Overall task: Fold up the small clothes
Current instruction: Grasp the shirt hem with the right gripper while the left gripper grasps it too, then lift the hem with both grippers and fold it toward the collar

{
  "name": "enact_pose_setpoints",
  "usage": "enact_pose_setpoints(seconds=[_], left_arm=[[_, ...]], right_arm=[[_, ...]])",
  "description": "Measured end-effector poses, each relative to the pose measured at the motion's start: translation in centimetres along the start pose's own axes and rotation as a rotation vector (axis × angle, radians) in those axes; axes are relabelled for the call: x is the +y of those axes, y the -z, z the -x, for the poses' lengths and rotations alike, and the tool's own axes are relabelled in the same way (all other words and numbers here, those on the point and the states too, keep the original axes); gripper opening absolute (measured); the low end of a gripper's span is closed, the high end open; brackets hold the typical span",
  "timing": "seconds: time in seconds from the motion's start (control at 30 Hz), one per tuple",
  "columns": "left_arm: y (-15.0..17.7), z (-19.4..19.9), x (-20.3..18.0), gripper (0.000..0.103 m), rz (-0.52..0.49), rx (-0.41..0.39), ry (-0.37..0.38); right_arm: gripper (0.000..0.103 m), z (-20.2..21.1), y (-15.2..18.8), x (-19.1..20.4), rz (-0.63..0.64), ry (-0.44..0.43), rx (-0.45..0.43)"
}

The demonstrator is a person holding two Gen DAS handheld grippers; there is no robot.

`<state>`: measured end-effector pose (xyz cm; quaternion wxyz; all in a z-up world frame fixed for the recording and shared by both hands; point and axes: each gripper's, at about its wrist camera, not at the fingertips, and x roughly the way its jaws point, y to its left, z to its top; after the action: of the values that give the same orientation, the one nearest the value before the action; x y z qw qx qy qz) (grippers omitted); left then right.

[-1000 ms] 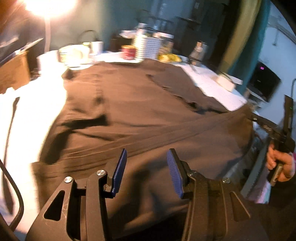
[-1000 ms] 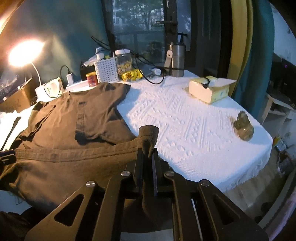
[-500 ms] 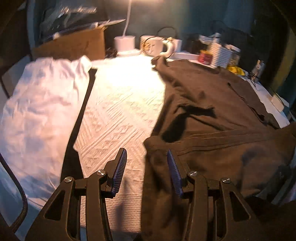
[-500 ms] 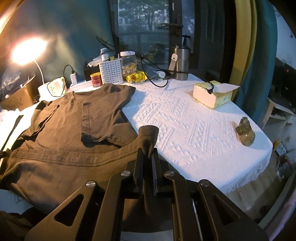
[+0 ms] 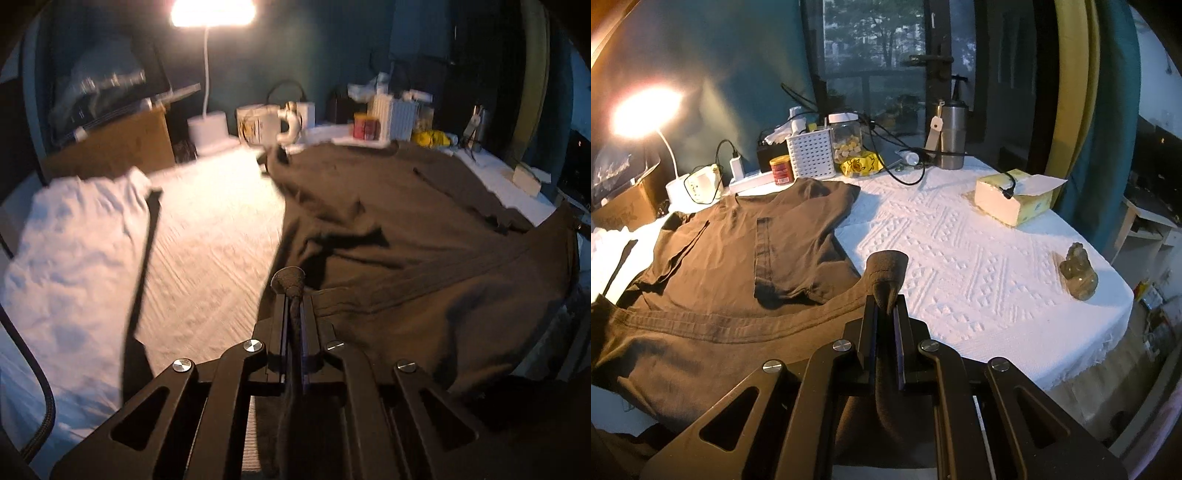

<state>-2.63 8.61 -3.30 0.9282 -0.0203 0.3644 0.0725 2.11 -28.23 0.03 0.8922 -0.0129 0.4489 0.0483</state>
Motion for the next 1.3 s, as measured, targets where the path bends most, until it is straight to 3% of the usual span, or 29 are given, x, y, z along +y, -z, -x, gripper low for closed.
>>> enact_pose_setpoints(seconds=[0.53, 1.3], left_arm=[[-2.8, 3.7, 1.2, 0.004, 0.048, -0.164, -0.027], [-7.0, 1.7, 1.7, 0.004, 0.057, -0.167, -0.044]], right_arm=[[0.009, 1.6, -1.6, -0.7, -0.018, -0.002, -0.067], [0.009, -2.2, -4.3, -1.2, -0.064, 0.017, -0.010]])
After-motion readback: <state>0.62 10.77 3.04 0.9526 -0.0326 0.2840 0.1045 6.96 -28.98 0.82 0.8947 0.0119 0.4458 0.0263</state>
